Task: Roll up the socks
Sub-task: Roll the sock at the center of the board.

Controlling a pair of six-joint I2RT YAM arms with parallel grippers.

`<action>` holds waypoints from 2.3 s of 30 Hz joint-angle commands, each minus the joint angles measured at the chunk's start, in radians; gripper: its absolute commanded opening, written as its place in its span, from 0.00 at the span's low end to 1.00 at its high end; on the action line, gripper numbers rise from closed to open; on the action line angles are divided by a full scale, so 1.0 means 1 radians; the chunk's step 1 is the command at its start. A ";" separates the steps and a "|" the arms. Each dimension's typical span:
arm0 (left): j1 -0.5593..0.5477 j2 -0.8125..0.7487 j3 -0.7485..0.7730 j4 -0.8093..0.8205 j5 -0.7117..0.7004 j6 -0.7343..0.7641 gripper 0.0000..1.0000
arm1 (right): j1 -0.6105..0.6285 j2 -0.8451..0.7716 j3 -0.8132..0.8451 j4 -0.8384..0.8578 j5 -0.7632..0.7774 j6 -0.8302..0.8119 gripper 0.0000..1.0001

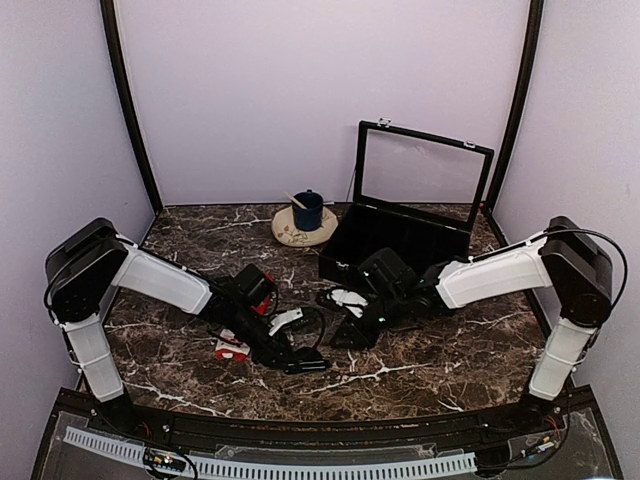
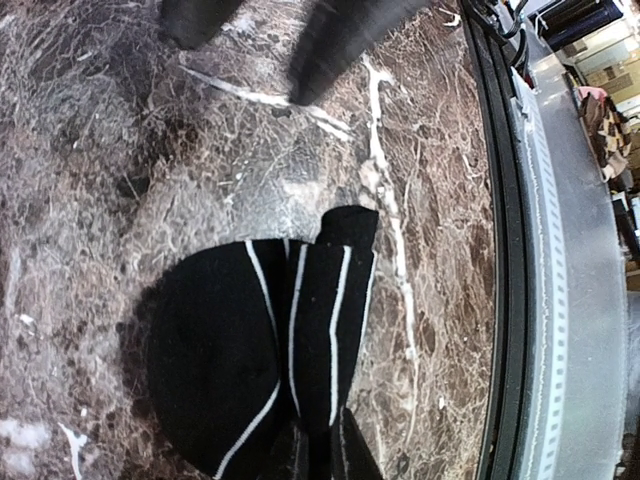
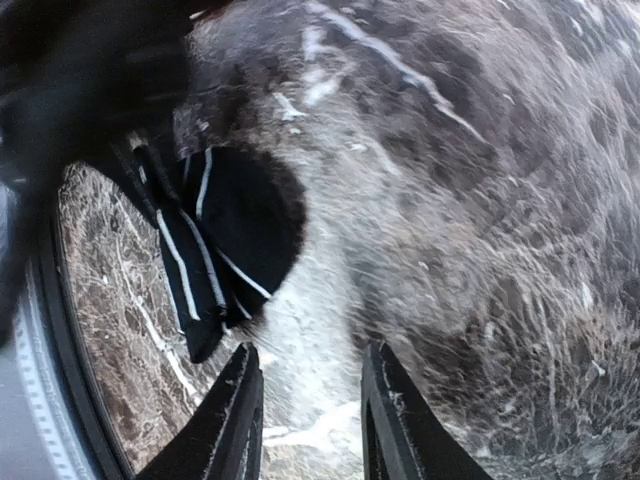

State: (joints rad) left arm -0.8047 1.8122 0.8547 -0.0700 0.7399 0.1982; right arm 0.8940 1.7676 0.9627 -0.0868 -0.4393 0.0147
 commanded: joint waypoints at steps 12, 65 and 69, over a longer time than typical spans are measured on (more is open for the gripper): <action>0.064 0.109 0.065 -0.161 0.132 -0.036 0.00 | 0.203 -0.049 0.003 0.019 0.315 -0.170 0.35; 0.075 0.164 0.109 -0.216 0.184 -0.049 0.00 | 0.283 0.122 0.092 -0.076 0.265 -0.298 0.21; 0.076 0.164 0.108 -0.213 0.184 -0.055 0.00 | 0.284 0.131 0.088 -0.083 0.261 -0.292 0.14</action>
State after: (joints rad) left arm -0.7303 1.9526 0.9661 -0.2356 0.9688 0.1490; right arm 1.1690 1.8709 1.0576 -0.1452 -0.1600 -0.2863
